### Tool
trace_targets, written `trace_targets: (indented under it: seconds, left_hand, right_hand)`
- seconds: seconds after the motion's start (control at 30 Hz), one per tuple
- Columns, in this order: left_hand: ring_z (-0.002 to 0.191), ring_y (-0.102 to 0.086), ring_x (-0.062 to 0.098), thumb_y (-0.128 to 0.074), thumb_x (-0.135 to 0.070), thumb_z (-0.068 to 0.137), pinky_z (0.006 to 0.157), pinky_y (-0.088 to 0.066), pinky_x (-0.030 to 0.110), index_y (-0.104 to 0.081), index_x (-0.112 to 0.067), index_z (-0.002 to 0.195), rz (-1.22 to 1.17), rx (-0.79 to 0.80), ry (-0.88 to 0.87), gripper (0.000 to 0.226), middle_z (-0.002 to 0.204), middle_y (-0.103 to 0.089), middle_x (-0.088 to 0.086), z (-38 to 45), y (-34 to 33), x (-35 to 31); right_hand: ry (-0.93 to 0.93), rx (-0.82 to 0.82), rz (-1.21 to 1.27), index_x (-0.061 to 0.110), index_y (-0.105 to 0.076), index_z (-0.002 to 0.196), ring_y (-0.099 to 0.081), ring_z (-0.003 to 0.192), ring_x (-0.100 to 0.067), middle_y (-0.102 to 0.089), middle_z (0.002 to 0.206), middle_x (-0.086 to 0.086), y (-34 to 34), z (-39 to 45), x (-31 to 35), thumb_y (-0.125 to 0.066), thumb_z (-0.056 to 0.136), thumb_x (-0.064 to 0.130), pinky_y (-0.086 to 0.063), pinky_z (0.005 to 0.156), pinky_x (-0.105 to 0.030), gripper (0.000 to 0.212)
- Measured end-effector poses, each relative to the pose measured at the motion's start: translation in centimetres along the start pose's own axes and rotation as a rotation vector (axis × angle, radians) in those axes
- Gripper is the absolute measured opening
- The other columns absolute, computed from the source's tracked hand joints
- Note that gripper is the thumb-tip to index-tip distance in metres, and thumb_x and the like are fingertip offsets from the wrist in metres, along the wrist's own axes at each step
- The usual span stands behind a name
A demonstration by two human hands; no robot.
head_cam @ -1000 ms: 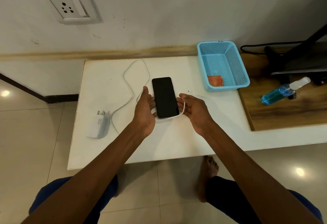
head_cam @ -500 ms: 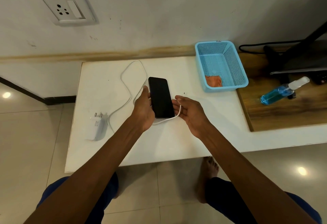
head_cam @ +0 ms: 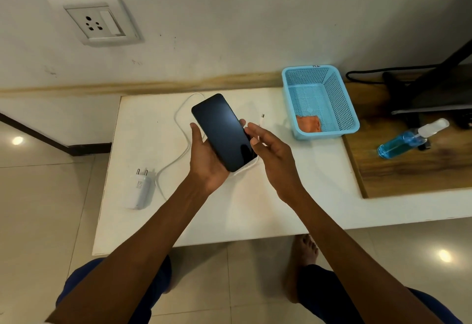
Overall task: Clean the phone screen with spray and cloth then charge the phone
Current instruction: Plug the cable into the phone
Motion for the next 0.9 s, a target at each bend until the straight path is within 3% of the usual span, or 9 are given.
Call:
trace_targets:
  seconds: [0.07, 0.13, 0.3, 0.43, 0.53, 0.63, 0.77, 0.9]
  left_hand:
    - [0.135, -0.046, 0.029, -0.037, -0.069, 0.094, 0.118, -0.024, 0.052, -0.049, -0.02, 0.141, -0.057, 0.045, 0.011, 0.069, 0.15, -0.046, 0.009, 0.1, -0.3, -0.3]
    - [0.132, -0.048, 0.031, -0.041, -0.064, 0.096, 0.117, -0.024, 0.053, -0.05, -0.025, 0.14, -0.076, 0.069, -0.007, 0.059, 0.15, -0.045, 0.01, 0.1, -0.3, -0.6]
    - [0.126, -0.052, 0.035, -0.04, -0.071, 0.089, 0.116, -0.03, 0.048, -0.047, -0.013, 0.145, -0.147, 0.068, -0.062, 0.081, 0.132, -0.059, 0.011, 0.5, 0.5, -1.9]
    - [0.121, -0.05, 0.033, -0.038, -0.081, 0.081, 0.117, -0.027, 0.048, -0.047, -0.009, 0.143, -0.178, 0.118, -0.104, 0.096, 0.118, -0.061, 0.009, 0.5, 0.8, -3.1]
    - [0.12, -0.053, 0.029, -0.031, -0.087, 0.078, 0.111, -0.035, 0.046, -0.042, -0.011, 0.147, -0.188, 0.144, -0.137, 0.103, 0.127, -0.063, 0.008, 0.5, 1.5, -4.2]
    - [0.126, -0.052, 0.031, -0.029, -0.091, 0.075, 0.111, -0.034, 0.05, -0.041, -0.012, 0.148, -0.228, 0.183, -0.159, 0.109, 0.133, -0.06, 0.009, 0.4, 1.9, -4.8]
    - [0.136, -0.044, 0.039, -0.035, -0.093, 0.07, 0.111, -0.029, 0.064, -0.038, -0.011, 0.149, -0.307, 0.202, -0.193, 0.113, 0.144, -0.051, 0.012, 0.2, 2.0, -5.4]
    - [0.134, -0.046, 0.04, -0.036, -0.093, 0.069, 0.105, -0.037, 0.064, -0.036, -0.012, 0.149, -0.294, 0.192, -0.255, 0.114, 0.146, -0.049, 0.013, -0.3, 2.2, -6.5]
  right_hand:
    - [0.077, -0.01, -0.128, 0.039, -0.059, 0.131, -0.051, 0.12, 0.006, -0.061, 0.13, 0.024, -0.2, -0.3, 0.4, -0.049, 0.102, 0.029, -0.04, 0.096, -0.011, 0.032]
    - [0.142, -0.085, -0.224, 0.036, -0.061, 0.132, -0.052, 0.114, -0.002, -0.063, 0.128, 0.019, 0.0, -0.5, 0.4, -0.048, 0.103, 0.029, -0.039, 0.088, -0.009, 0.033]
    - [0.246, -0.133, -0.115, 0.034, -0.068, 0.114, -0.065, 0.101, -0.014, -0.07, 0.114, 0.018, 0.4, -0.6, 0.7, -0.047, 0.101, 0.009, -0.048, 0.089, -0.029, 0.034]
    - [0.157, -0.113, 0.018, 0.019, -0.053, 0.107, -0.069, 0.077, -0.024, -0.075, 0.103, 0.004, 0.0, -0.3, -0.2, -0.048, 0.1, 0.01, -0.053, 0.076, -0.029, 0.012]
    - [0.117, -0.092, -0.024, 0.024, -0.049, 0.118, -0.069, 0.071, -0.021, -0.076, 0.101, 0.009, -0.5, 0.0, -0.5, -0.05, 0.103, 0.015, -0.054, 0.073, -0.024, 0.018]
    - [0.103, -0.088, -0.082, 0.027, -0.057, 0.119, -0.068, 0.069, -0.017, -0.075, 0.101, 0.014, -1.0, 0.3, -0.7, -0.051, 0.103, 0.016, -0.052, 0.066, -0.019, 0.021]
    - [0.051, -0.092, -0.112, 0.034, -0.063, 0.112, -0.066, 0.064, -0.017, -0.075, 0.098, 0.016, -2.3, 1.0, -0.9, -0.055, 0.101, 0.019, -0.053, 0.061, -0.021, 0.02]
    - [0.029, -0.122, -0.116, 0.033, -0.066, 0.109, -0.065, 0.072, -0.015, -0.074, 0.09, 0.016, -3.9, 1.7, -0.9, -0.058, 0.099, 0.021, -0.055, 0.058, -0.027, 0.018]
Point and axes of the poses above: each hand's wrist, its own z-axis towards the middle knuckle, its own y-axis out of the back of the hand, x = y × z, the point moved 2 cm from there along z, towards the middle knuckle
